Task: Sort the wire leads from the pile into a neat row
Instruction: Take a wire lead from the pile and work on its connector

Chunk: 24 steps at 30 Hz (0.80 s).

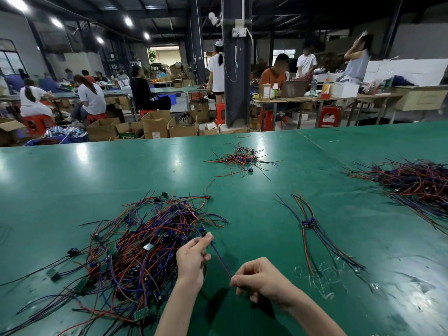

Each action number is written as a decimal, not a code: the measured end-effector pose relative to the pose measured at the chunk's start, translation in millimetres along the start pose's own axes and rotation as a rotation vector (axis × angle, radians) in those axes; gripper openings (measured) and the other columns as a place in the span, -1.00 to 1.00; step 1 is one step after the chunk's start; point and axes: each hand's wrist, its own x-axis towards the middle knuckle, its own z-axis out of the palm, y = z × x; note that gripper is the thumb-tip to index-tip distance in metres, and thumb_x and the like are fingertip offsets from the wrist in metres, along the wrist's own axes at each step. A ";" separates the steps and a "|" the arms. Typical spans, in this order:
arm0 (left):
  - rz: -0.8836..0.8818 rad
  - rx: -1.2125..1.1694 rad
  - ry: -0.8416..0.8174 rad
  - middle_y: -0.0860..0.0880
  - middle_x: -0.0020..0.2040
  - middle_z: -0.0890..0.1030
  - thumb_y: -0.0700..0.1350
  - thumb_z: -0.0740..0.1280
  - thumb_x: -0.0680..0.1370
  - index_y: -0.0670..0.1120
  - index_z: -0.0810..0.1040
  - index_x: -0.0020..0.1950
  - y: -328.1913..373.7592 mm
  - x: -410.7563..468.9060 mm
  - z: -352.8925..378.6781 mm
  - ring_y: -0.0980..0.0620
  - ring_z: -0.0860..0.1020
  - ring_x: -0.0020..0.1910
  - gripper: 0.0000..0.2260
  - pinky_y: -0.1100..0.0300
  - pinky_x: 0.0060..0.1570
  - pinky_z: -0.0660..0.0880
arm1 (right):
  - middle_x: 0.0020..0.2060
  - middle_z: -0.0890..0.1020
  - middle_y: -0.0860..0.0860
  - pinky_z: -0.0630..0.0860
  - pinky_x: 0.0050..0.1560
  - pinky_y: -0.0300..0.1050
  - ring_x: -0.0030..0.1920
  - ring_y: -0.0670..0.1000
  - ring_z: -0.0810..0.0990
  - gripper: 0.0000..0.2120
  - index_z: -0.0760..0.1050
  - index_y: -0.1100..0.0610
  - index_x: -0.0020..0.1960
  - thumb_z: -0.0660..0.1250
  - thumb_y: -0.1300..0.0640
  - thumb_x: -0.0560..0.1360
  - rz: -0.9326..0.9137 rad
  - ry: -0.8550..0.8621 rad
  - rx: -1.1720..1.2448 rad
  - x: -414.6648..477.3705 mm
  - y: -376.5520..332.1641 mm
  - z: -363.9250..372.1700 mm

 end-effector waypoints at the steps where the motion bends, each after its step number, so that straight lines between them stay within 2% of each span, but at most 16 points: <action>1: -0.007 -0.011 0.000 -0.04 -0.38 0.40 -0.34 0.40 0.46 -0.33 0.55 -0.11 0.1 -0.2 0.3 0.20 0.30 -0.58 -0.93 0.35 -0.61 0.29 | -0.46 0.61 0.02 0.28 -0.60 -0.29 -0.63 -0.10 0.34 -0.86 0.60 0.15 -0.30 0.40 0.25 0.44 -0.002 -0.009 -0.018 -0.7 -1.1 0.2; 7: -0.043 -0.109 0.002 -0.01 -0.42 0.50 -0.35 0.37 0.47 -0.29 0.55 -0.17 0.6 -0.6 1.9 0.20 0.32 -0.57 -0.97 0.37 -0.61 0.29 | -0.51 0.50 -0.01 0.28 -0.58 -0.29 -0.60 -0.13 0.26 -0.86 0.55 0.17 -0.24 0.35 0.28 0.50 0.017 -0.013 0.028 -2.8 -2.2 0.9; 12: -0.032 -0.100 0.004 -0.01 -0.43 0.41 -0.32 0.38 0.48 -0.29 0.57 -0.15 1.3 -2.1 0.5 0.19 0.30 -0.56 -0.97 0.36 -0.59 0.30 | -0.56 0.43 -0.06 0.27 -0.58 -0.28 -0.61 -0.13 0.27 -0.89 0.50 0.16 -0.19 0.31 0.24 0.52 0.041 0.079 -0.118 -1.7 -1.1 3.3; 17: -0.055 -0.123 -0.012 -0.03 -0.37 0.41 -0.31 0.37 0.49 -0.28 0.57 -0.11 1.0 -3.8 0.8 0.18 0.30 -0.56 -0.97 0.37 -0.59 0.29 | -0.49 0.53 -0.03 0.37 -0.54 -0.29 -0.58 -0.12 0.37 -0.90 0.52 0.13 -0.16 0.31 0.21 0.54 -0.012 -0.039 -0.178 -5.4 -7.9 -0.8; 20: -0.080 -0.132 -0.050 -0.01 -0.41 0.42 -0.29 0.37 0.49 -0.28 0.58 -0.11 0.5 -7.2 2.5 0.19 0.29 -0.58 -0.95 0.38 -0.61 0.24 | -0.36 0.61 0.03 0.45 -0.43 -0.24 -0.47 -0.04 0.45 -0.91 0.54 0.14 -0.14 0.33 0.20 0.53 -0.037 -0.095 -0.136 -7.0 -10.7 -7.2; 24: -0.096 -0.105 -0.122 0.04 -0.52 0.39 -0.27 0.35 0.50 -0.29 0.54 -0.13 -2.1 -12.4 8.4 0.18 0.23 -0.59 -0.92 0.38 -0.61 0.18 | -0.27 0.66 0.04 0.33 -0.46 -0.32 -0.46 -0.09 0.40 -0.91 0.59 0.12 -0.09 0.36 0.11 0.53 -0.102 -0.054 -0.086 -4.8 -8.2 -10.3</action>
